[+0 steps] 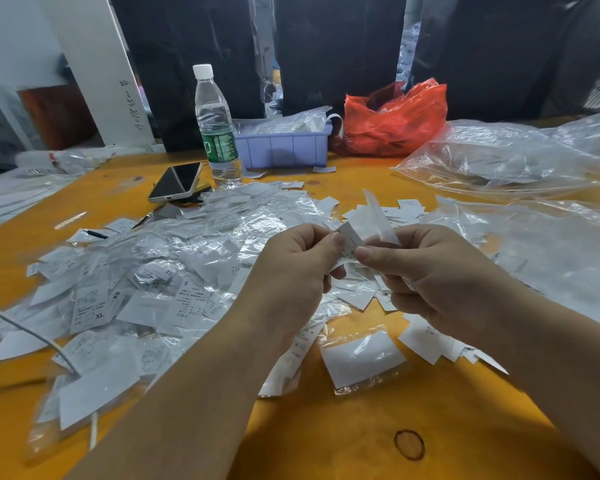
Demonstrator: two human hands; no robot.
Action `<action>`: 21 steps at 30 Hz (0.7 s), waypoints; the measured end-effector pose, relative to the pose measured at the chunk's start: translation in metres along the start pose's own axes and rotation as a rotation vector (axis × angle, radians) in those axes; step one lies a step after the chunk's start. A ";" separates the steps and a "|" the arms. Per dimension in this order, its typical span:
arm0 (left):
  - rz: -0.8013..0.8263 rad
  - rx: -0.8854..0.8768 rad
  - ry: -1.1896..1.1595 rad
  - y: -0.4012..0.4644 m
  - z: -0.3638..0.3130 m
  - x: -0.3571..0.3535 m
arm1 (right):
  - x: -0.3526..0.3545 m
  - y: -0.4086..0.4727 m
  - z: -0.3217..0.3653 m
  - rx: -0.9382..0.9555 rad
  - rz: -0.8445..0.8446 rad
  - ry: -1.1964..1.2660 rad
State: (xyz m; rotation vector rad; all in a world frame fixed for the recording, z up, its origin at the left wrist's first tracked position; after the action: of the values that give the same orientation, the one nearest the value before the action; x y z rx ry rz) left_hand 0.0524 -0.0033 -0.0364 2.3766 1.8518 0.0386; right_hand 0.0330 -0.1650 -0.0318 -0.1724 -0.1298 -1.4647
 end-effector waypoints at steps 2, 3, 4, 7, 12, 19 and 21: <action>-0.002 0.012 -0.007 0.000 0.000 -0.001 | -0.002 -0.001 0.001 0.002 0.016 0.015; 0.001 0.026 -0.018 -0.001 0.000 -0.001 | -0.003 -0.001 0.001 0.003 0.017 0.019; 0.009 0.046 -0.037 -0.001 0.000 -0.001 | -0.004 -0.002 0.001 0.003 0.015 0.021; 0.058 0.090 -0.079 -0.001 -0.002 -0.002 | -0.003 -0.002 0.000 -0.001 0.021 0.001; 0.064 0.055 -0.011 -0.002 -0.004 -0.001 | -0.002 -0.002 0.001 -0.025 0.059 -0.036; 0.043 0.067 0.012 -0.001 -0.005 0.000 | 0.002 0.000 0.002 0.006 -0.084 -0.009; 0.047 0.097 0.003 0.000 -0.005 0.000 | 0.002 0.000 0.002 0.009 -0.125 -0.023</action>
State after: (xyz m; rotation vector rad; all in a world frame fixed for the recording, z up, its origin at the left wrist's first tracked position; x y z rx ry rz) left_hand 0.0515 -0.0028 -0.0316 2.4854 1.8392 -0.0448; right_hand 0.0328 -0.1669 -0.0292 -0.1765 -0.1679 -1.5870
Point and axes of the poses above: each hand's wrist, its own y-axis towards the middle knuckle, its own x-axis out of the back of the hand, z = x × y, the point moved 1 cm from there along y, towards the middle knuckle, and after that the axes turned 10 degrees about -y, right-handed, at the moved point
